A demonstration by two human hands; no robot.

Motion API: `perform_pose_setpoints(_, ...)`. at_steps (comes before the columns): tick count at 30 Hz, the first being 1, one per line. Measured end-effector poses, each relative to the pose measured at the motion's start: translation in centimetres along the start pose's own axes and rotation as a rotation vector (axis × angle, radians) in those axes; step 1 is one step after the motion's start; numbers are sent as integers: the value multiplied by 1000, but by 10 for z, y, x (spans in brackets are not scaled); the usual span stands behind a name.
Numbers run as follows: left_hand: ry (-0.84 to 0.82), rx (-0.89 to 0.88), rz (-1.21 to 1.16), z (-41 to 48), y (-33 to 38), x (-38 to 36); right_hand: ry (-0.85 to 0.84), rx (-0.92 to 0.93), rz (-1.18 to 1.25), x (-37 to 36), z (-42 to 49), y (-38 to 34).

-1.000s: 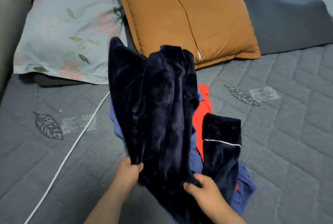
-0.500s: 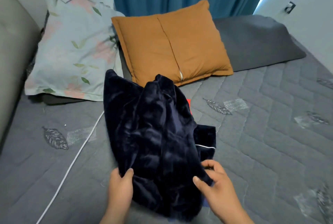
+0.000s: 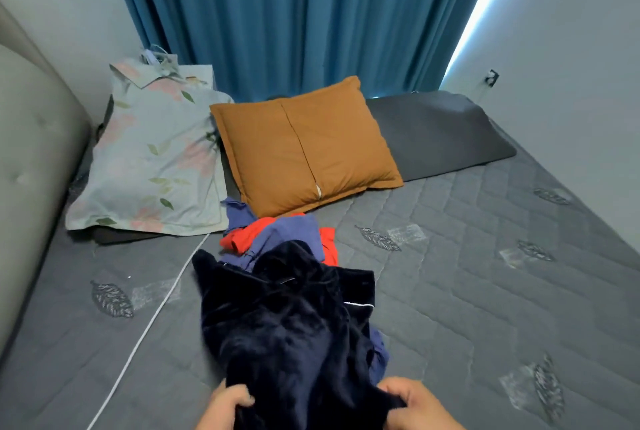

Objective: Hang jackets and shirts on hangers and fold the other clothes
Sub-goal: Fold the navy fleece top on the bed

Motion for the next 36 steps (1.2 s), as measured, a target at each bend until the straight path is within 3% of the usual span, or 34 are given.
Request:
perform_pose_setpoints(1, -54, 69, -52, -25, 6, -11, -17, -4, 34, -4, -6, 2)
perform_pose_setpoints(4, -218, 44, -156, -68, 12, -27, -51, 21, 171, -10, -22, -2)
perform_pose_setpoints(6, -161, -27, -65, -69, 17, -19, -15, 110, 331, -5, -31, -19)
perform_pose_setpoints(9, 87, -440, 354, -109, 66, -10, 22, 231, 528, 1, -53, -71)
perform_pose_setpoints(10, 87, -629, 416, -140, 87, -22, 23, 284, 554, 2, -62, -95)
perform_pose_setpoints(13, -104, -1041, 504, -241, 110, -66, 52, 426, 565, 7, -94, -174)
perform_pose_setpoints(16, -193, -1292, 649, -306, 115, -99, 85, 601, 488, 14, -135, -253)
perform_pose_setpoints(18, -177, -1231, 727, -317, 129, -115, 102, 725, 414, 18, -167, -301)
perform_pose_setpoints(20, -184, -1129, 544, -332, 155, -119, 146, 833, 338, 25, -200, -339)
perform_pose_setpoints(24, -263, -1139, 303, -391, 219, -126, 366, 970, 142, 55, -266, -395)
perform_pose_setpoints(27, -208, -1373, 219, -466, 267, -112, 578, 990, 19, 86, -308, -428)
perform_pose_setpoints(29, -221, -1615, 408, -528, 286, -116, 718, 1008, -97, 102, -335, -451)
perform_pose_setpoints(32, -37, -1865, 819, -586, 316, -129, 960, 1043, -278, 121, -380, -488)
perform_pose_setpoints(36, 143, -2100, 957, -626, 354, -144, 1190, 1063, -377, 140, -431, -524)
Point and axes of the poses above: each hand's wrist, its own z-axis towards the middle knuckle, its own x-axis out of the back of the hand, y = z × x, the point moved 9 cm from there along z, towards the middle knuckle, and after that the axes turned 9 degrees about -z, right-handed, at the moved point
